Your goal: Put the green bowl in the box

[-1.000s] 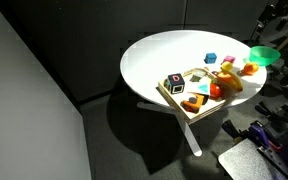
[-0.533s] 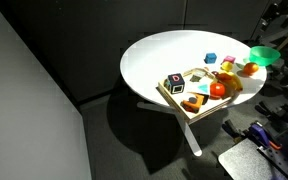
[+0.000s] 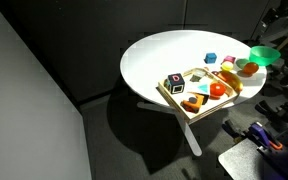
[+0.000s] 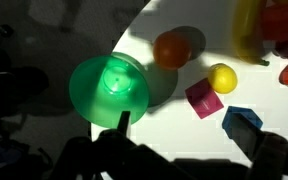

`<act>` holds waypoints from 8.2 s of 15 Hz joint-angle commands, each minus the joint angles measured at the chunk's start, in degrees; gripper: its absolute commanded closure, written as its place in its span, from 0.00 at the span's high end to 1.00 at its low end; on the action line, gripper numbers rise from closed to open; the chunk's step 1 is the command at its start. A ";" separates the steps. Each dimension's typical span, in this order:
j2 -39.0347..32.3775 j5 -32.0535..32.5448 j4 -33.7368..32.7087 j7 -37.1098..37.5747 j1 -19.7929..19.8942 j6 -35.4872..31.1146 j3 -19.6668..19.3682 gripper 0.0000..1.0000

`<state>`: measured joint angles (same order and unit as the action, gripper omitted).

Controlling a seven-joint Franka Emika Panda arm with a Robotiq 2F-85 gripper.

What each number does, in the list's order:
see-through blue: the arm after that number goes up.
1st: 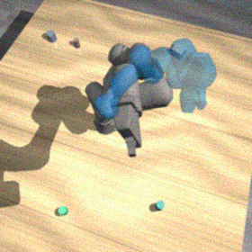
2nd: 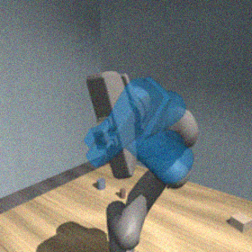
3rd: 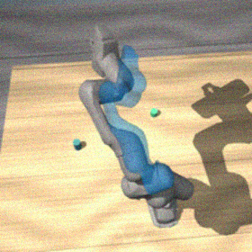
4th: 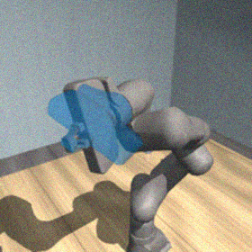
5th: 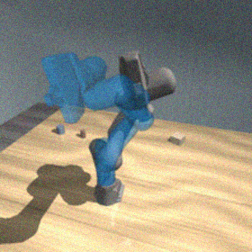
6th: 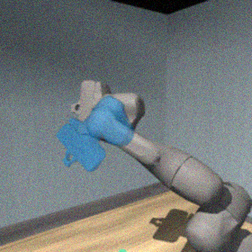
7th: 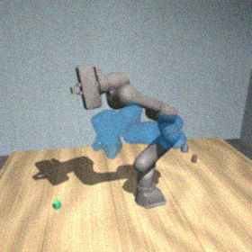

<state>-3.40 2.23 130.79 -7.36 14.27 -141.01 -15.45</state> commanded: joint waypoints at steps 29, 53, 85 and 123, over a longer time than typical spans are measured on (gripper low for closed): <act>-21.93 -2.98 -11.97 -3.01 5.99 -3.38 2.11 1.00; -31.54 -3.45 -14.67 -4.55 7.45 -10.70 5.42 0.74; -10.41 1.22 2.16 -9.61 0.92 -8.78 6.13 0.03; 0.14 15.15 13.32 -12.77 -8.11 -12.55 9.24 0.01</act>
<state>-4.99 13.68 142.65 -22.33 7.49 -152.86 -6.85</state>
